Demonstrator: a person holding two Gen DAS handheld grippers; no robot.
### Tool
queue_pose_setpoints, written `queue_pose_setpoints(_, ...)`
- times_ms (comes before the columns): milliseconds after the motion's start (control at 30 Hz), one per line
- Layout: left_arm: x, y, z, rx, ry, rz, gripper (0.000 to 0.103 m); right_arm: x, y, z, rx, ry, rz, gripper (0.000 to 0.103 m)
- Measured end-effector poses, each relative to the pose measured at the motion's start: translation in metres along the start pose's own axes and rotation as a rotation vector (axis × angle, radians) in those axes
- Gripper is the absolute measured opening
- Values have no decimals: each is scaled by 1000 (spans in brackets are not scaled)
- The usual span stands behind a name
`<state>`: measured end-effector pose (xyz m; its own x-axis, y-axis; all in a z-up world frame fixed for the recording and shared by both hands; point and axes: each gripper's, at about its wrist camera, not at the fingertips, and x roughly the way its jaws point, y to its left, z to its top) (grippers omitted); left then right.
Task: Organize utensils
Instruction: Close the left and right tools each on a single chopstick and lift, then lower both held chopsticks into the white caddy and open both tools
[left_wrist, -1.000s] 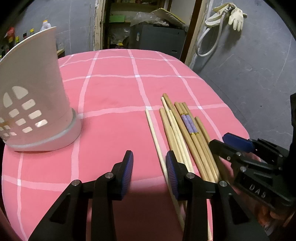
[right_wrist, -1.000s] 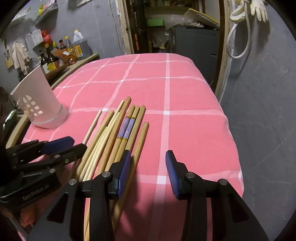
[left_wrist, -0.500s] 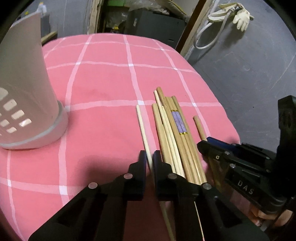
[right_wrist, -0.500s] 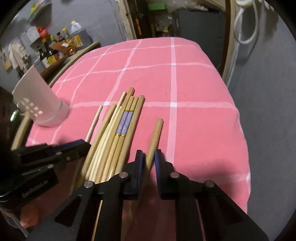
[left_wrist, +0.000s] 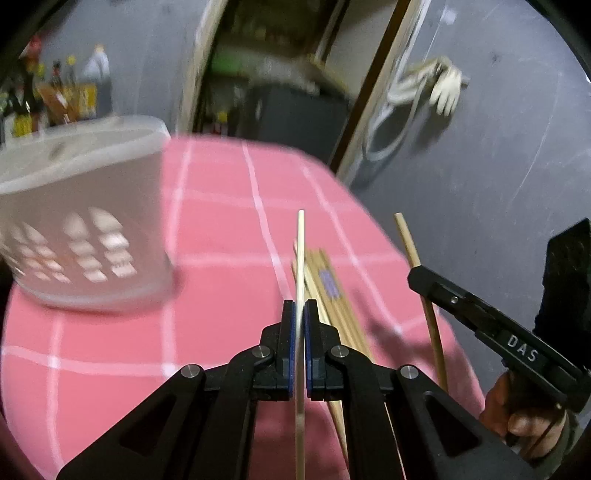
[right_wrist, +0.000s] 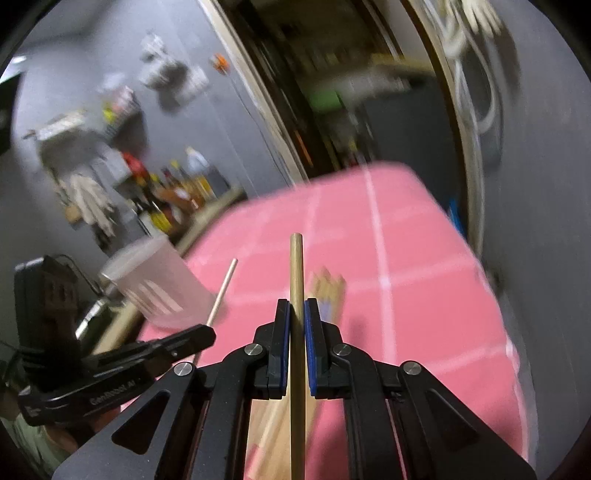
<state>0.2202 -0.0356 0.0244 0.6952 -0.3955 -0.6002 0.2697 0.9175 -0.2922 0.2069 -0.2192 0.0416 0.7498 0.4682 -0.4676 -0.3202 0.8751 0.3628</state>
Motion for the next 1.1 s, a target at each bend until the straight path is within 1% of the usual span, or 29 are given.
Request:
queue_pose_setpoints(100,-25,5,6,-6,-136,1,2,-9,24,7,-49,-114,43,6)
queue_pose_setpoints(133,-35,8,10,-11,-188,8,2,-11,33,12,-62,-158,68,6)
queue_pose_setpoints(200,-53,18,19,-17,-263,33,2,-11,49,26,-79,-235,109,6)
queue_pose_setpoints(233,-61,23,27,-18,-296,47,2,-9,58,33,-84,-282,147,6)
queue_pose_setpoints(300,-76,34,43,-33,-356,78,2,-8,73,48,-105,-353,190,6)
queue_pose_setpoints(367,-93,50,54,-48,-415,105,2,2,93,66,-122,-423,263,6)
queue_pose_setpoints(467,-120,82,80,-77,-490,151,2,19,123,93,-132,-492,334,6)
queue_pose_setpoints(633,-136,137,108,-138,-614,233,2,44,156,120,-141,-619,382,6)
queue_pose_setpoints(667,-138,148,113,-152,-639,246,2,49,159,124,-139,-638,393,6)
queue_pose_setpoints(767,-140,178,120,-197,-695,272,2,58,164,127,-146,-689,380,6)
queue_pose_setpoints(900,-138,199,122,-231,-750,298,2,72,163,126,-163,-728,346,6)
queue_pose_setpoints(967,-135,202,120,-242,-761,310,2,81,160,125,-169,-719,329,6)
queue_pose_setpoints(1100,-121,201,111,-229,-743,351,2,97,154,120,-179,-674,297,6)
